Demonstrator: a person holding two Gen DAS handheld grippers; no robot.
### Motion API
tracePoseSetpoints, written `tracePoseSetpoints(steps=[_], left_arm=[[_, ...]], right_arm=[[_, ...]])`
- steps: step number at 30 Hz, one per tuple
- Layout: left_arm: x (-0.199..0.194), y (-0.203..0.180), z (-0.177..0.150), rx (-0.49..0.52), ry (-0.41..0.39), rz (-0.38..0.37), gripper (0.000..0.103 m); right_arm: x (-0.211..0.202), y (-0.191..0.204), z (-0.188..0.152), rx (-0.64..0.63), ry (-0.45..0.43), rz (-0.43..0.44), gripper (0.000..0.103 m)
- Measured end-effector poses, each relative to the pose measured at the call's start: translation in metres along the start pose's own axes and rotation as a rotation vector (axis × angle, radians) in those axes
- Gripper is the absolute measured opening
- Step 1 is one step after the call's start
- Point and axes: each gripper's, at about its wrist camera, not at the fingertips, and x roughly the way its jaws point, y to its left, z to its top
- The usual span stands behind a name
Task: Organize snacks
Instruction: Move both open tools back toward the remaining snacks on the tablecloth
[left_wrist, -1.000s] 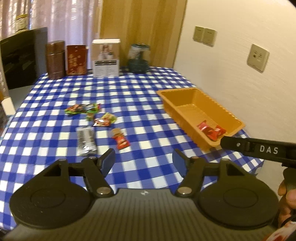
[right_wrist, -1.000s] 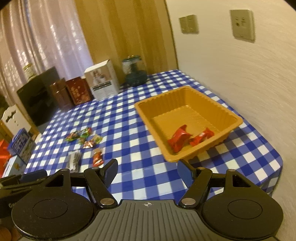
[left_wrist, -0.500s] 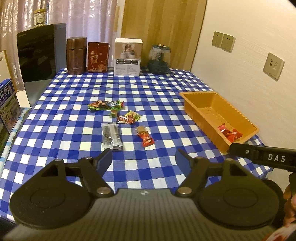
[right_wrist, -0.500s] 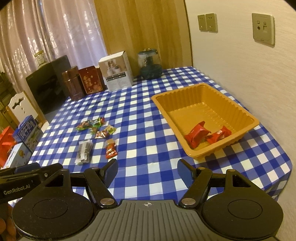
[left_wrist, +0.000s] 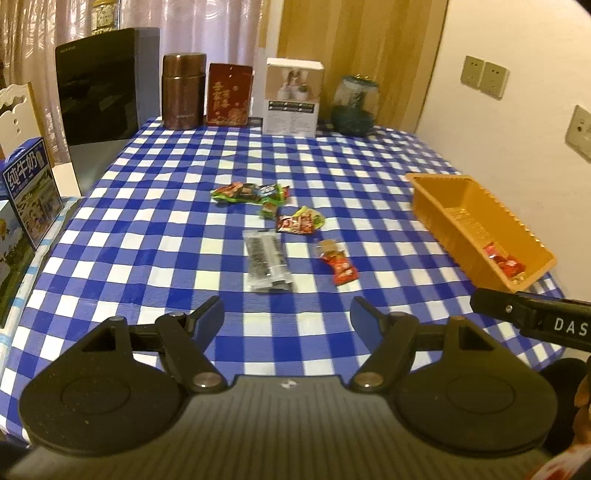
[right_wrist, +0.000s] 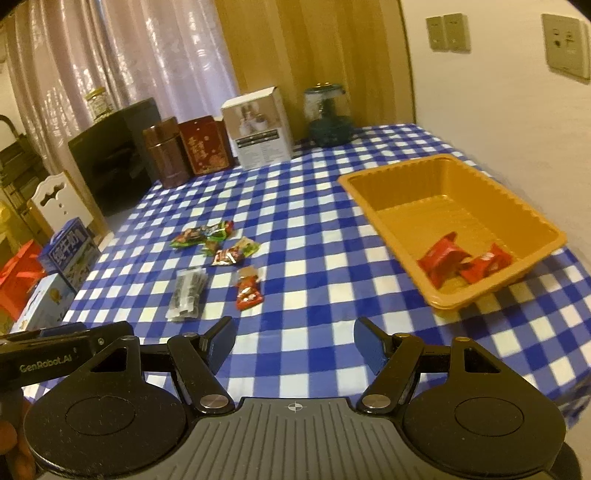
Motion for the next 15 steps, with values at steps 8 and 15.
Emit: tracePoseSetpoints(steps=[8,15], left_arm=[[0.046,0.017,0.007,-0.01,0.032,0.012,0.072],[0.095,0.022,0.021,-0.001,0.049,0.001,0.07]], right_arm=[[0.05,0.008,0.002,-0.028,0.022,0.022,0.071],[0.095,0.009,0.009,-0.053,0.036,0.028,0.07]])
